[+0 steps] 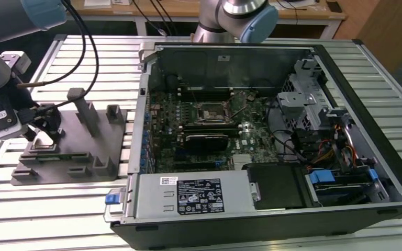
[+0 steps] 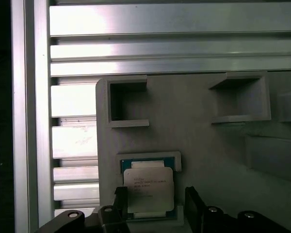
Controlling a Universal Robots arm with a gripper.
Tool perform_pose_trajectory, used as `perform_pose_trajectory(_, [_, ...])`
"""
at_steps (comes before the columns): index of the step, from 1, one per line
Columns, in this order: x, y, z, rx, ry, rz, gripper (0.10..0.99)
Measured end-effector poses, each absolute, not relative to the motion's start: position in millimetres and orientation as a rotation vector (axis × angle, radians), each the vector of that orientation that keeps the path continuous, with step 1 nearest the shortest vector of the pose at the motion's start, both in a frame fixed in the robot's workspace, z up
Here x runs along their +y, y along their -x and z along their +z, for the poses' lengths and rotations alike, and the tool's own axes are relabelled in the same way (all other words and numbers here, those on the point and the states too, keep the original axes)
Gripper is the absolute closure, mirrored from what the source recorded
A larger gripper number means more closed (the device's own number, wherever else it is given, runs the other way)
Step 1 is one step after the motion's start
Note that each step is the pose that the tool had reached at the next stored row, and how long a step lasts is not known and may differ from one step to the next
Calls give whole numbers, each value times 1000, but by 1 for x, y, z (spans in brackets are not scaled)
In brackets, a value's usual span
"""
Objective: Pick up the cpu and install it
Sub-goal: 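Pick up the cpu and move it towards the insertion slot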
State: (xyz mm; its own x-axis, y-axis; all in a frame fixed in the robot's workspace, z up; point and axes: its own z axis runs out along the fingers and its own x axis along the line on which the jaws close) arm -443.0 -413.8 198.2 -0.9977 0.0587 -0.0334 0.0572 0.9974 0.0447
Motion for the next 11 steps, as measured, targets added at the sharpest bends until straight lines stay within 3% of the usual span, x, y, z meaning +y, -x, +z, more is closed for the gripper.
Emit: perform_pose_trajectory(11, [-414,443,197,3105,-77,68,486])
